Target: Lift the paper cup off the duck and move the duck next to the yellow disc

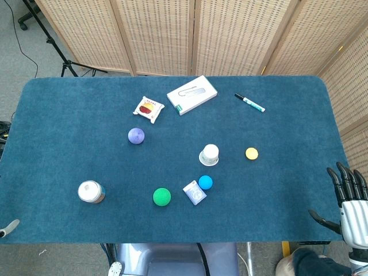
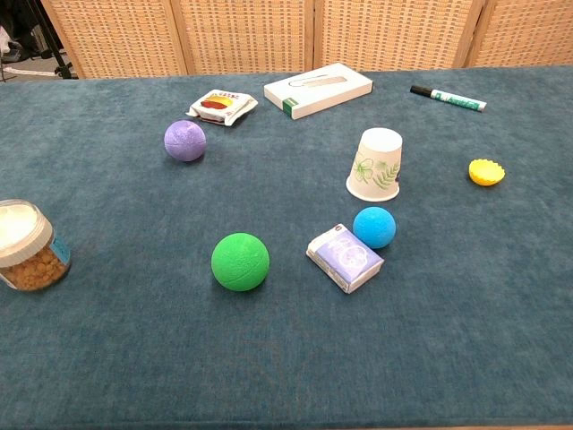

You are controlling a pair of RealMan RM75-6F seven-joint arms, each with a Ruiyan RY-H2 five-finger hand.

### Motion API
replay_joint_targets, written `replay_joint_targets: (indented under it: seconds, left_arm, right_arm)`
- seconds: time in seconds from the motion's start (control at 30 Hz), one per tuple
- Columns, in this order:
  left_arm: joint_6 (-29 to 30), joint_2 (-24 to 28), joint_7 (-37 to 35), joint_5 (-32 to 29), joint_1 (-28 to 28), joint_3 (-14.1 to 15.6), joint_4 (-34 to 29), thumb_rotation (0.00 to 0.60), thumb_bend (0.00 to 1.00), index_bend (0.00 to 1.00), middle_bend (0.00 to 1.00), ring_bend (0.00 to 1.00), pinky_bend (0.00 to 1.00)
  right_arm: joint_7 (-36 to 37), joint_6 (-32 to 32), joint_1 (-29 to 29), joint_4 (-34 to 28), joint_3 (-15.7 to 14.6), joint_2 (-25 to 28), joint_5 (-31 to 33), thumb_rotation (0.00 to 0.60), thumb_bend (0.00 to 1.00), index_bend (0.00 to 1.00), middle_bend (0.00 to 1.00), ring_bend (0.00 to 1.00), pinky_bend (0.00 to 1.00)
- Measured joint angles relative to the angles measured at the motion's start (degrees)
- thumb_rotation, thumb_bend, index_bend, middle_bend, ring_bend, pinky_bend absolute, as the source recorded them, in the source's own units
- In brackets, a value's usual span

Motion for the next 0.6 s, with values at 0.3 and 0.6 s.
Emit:
replay_joint_targets:
  seconds: [0.3, 0.6]
  left_arm:
    - [-0.72, 0.47, -1.48, -0.41, -0.36, -0.29, 0.15, 0.6, 0.0, 0.0, 0.0, 0.0, 0.0]
    - [-2.21, 0.07, 1.06, -3.02, -1.12, -1.68, -1.28, 0.6, 0.0, 0.0, 0.0, 0.0, 0.0]
  right_arm:
    - [3.94, -6.43, 4.12, -1.13, 0.84, 1.12, 0.4, 0.6, 0.0, 0.01, 0.0, 0.0, 0.0]
    - [7.2, -28.94, 19.46, -1.62, 6.66, 1.03, 8.19, 0.6, 0.0, 0.12, 0.0, 0.0, 0.0]
